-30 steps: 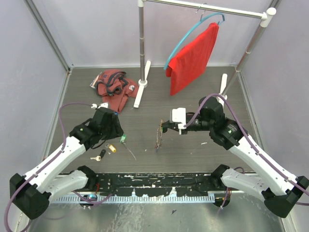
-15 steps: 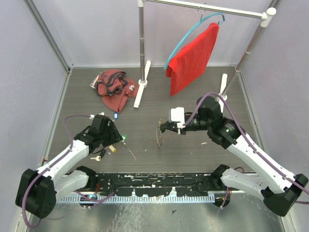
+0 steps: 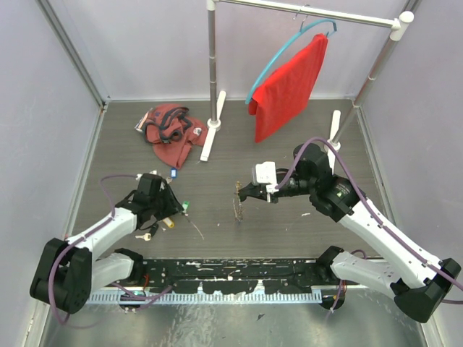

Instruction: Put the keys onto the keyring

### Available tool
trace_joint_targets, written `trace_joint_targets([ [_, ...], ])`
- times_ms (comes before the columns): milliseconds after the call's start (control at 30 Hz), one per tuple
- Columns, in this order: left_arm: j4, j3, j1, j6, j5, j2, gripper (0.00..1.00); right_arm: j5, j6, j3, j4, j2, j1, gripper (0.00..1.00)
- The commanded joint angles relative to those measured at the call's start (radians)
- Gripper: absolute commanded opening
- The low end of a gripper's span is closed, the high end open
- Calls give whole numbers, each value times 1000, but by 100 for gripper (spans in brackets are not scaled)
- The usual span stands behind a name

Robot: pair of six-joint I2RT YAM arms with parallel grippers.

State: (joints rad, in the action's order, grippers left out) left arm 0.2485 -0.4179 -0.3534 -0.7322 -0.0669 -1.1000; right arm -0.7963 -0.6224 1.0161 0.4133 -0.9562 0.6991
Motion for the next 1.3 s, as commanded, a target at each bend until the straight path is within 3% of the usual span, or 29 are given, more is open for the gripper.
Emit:
trace_joint_targets([
  [0,-83,17,10,27,-40,-29,47,-42,-8,30,-61,10,6,1],
  [567,-69,5,9,30,-101,-81,38,-59,-30,36,-48,0,6,1],
  [867,-58,17,9,27,-109,-47,20,-62,-36,36,-44,-5,5,1],
  [1067,-68,14,9,34,-99,-7,1,-70,-42,44,-36,-15,6,1],
  [1267,-68,8,9,53,-102,26,0,-72,-48,48,-29,-15,5,1],
])
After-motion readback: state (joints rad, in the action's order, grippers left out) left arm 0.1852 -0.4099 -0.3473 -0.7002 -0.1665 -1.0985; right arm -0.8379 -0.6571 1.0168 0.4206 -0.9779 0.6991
